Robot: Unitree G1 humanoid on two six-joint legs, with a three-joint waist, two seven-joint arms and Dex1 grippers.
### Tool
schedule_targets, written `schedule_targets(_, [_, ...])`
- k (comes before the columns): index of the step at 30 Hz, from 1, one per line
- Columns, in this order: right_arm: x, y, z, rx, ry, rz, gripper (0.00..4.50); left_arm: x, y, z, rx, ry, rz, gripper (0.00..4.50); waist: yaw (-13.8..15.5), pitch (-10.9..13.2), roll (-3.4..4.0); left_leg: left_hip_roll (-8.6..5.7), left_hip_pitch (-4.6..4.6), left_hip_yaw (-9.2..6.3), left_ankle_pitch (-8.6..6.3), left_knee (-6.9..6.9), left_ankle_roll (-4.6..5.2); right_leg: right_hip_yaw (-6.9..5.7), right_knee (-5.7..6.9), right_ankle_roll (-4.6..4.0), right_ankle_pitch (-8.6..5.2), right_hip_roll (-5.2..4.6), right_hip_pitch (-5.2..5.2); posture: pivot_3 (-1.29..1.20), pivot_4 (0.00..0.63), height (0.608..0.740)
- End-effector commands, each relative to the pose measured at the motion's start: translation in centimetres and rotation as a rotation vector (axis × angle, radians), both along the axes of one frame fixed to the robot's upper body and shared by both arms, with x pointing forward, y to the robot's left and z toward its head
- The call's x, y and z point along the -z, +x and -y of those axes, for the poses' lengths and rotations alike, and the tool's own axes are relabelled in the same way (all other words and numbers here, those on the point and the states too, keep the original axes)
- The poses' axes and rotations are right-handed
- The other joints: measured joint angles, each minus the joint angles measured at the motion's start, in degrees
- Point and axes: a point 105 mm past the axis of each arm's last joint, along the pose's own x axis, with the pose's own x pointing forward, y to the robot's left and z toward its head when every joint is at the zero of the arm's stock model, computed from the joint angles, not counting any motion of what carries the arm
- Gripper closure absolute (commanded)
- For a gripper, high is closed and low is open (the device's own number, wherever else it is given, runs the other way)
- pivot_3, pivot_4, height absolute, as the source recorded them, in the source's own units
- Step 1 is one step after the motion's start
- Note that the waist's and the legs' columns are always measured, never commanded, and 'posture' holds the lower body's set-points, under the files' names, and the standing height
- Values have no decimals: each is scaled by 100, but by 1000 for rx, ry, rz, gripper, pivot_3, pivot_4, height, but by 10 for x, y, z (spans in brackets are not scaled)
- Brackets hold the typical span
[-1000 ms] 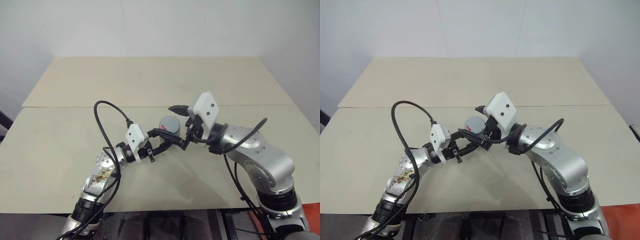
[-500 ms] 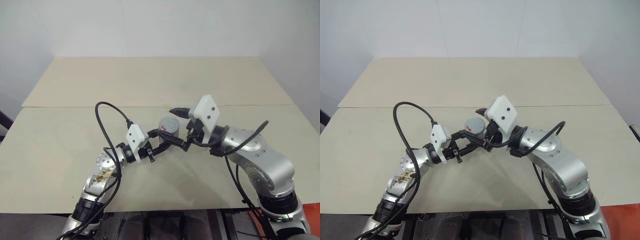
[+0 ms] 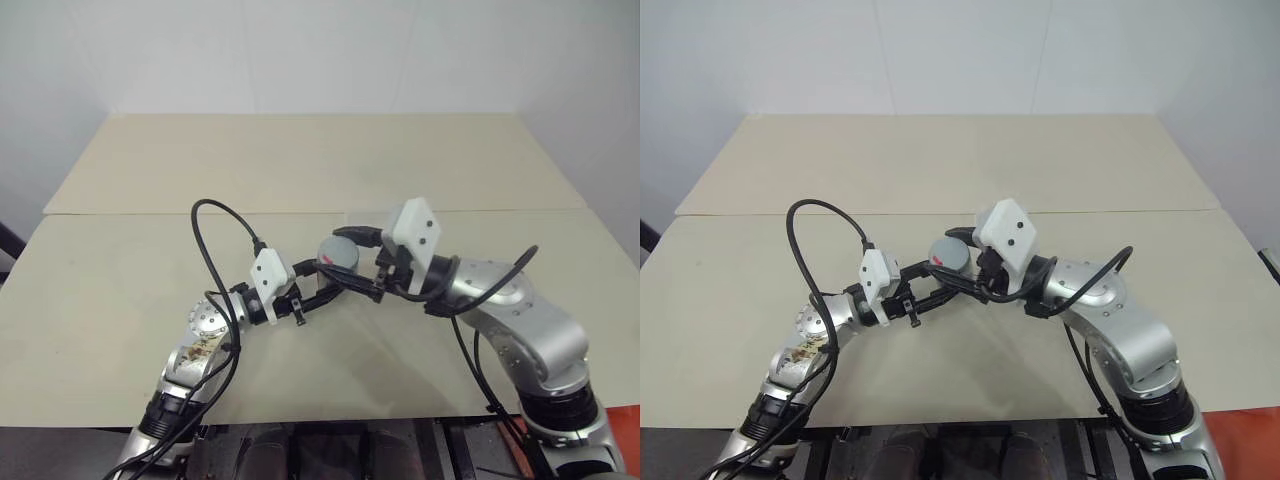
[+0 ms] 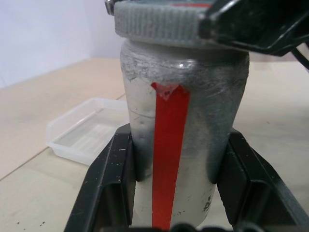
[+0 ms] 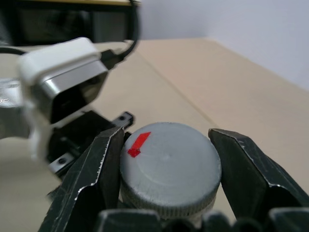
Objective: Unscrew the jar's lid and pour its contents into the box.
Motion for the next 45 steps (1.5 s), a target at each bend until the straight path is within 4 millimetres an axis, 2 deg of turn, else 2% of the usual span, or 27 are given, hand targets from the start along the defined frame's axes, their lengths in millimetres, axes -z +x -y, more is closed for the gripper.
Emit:
schedule_targets(1, [-5, -23, 3, -305, -56, 1, 1744, -30, -15, 0, 109, -46, 81, 2579, -5, 0, 0, 0, 0, 0, 0, 0, 1, 0, -1, 0, 0, 0, 0, 0, 150, 740])
schedule_targets(6, [-3, -26, 14, -670, -201, -35, 1744, -35, -31, 3, 225, -15, 87, 2579, -55, 0, 0, 3, 5, 0, -1, 1, 3, 4, 1, -1, 0, 2, 2, 0, 150, 740])
schedule_targets(9, [-3, -16, 14, -804, -271, -80, 1744, -34, -35, 6, 253, 13, 94, 2579, -81, 0, 1, 3, 6, -1, -2, 5, 5, 6, 0, -1, 1, 2, 3, 0, 150, 740])
schedule_targets(14, [1, 2, 12, -845, -360, -40, 1744, -33, -36, 8, 262, 23, 98, 2579, -116, 1, 1, 5, 2, -5, -2, 6, 4, 0, 2, -2, 1, 2, -1, 0, 150, 740])
schedule_targets(19, [-5, 7, 15, -854, -325, 20, 1744, -32, -35, 7, 249, 22, 105, 2579, -99, 1, 1, 6, -7, -6, -2, 10, 4, -4, 0, -1, 1, 0, -4, 0, 150, 740])
schedule_targets(22, [-13, 8, 19, -842, -256, 23, 753, -30, -32, 7, 233, 20, 101, 2579, -92, 1, 1, 9, -6, -5, -2, 15, 3, -5, 2, -2, 1, 0, -3, 0, 150, 740])
schedule_targets(24, [-19, 10, 25, -814, -215, 63, 102, -28, -29, 5, 216, 19, 94, 2579, -76, 1, 1, 11, -7, -7, -2, 21, 3, -7, 3, -3, 2, 0, -1, 0, 150, 740])
schedule_targets(26, [-26, 10, 31, -772, -189, 121, 46, -25, -26, 4, 200, 20, 82, 2579, -59, 1, 1, 11, -7, -7, -2, 22, 3, -6, 4, -4, 3, -1, -1, 0, 150, 740])
schedule_targets(29, [-43, 7, 37, -609, -89, 223, 46, -21, -19, 1, 166, 16, 59, 2579, -9, 1, 1, 11, -9, -6, -2, 22, 3, -6, 5, -4, 3, -1, -3, 0, 150, 740])
schedule_targets(31, [-49, 4, 40, -539, -33, 225, 46, -18, -16, -1, 149, 21, 53, 2579, 10, 1, 1, 13, -10, -6, -3, 22, 2, -7, 6, -4, 3, 0, -4, 0, 150, 740])
schedule_targets(34, [-49, -5, 41, -377, 39, 261, 16, -12, -11, -3, 131, 25, 28, 2579, 30, 1, 1, 13, -11, -7, -3, 23, 2, -10, 5, -4, 3, 0, -2, 0, 150, 740])
schedule_targets(38, [-34, -9, 22, -80, 164, 219, 0, -10, -1, -3, 76, 15, 36, 2579, 31, 0, 2, 13, -11, -5, -2, 23, 0, -9, 9, -4, 3, -2, -3, 0, 150, 740])
schedule_targets(41, [-26, -18, 10, 32, 238, 172, 0, -13, 7, -2, 28, 4, 55, 2579, 14, 0, 3, 10, -10, -2, 0, 27, -4, -3, 13, -4, 4, -2, -6, 0, 150, 740])
schedule_targets(45, [-20, -11, 1, 208, 239, 192, 0, -15, 10, -3, 14, 3, 73, 2579, 5, -3, 7, 6, -6, -2, 1, 29, -5, -1, 12, -4, 4, -1, -4, 0, 150, 740])
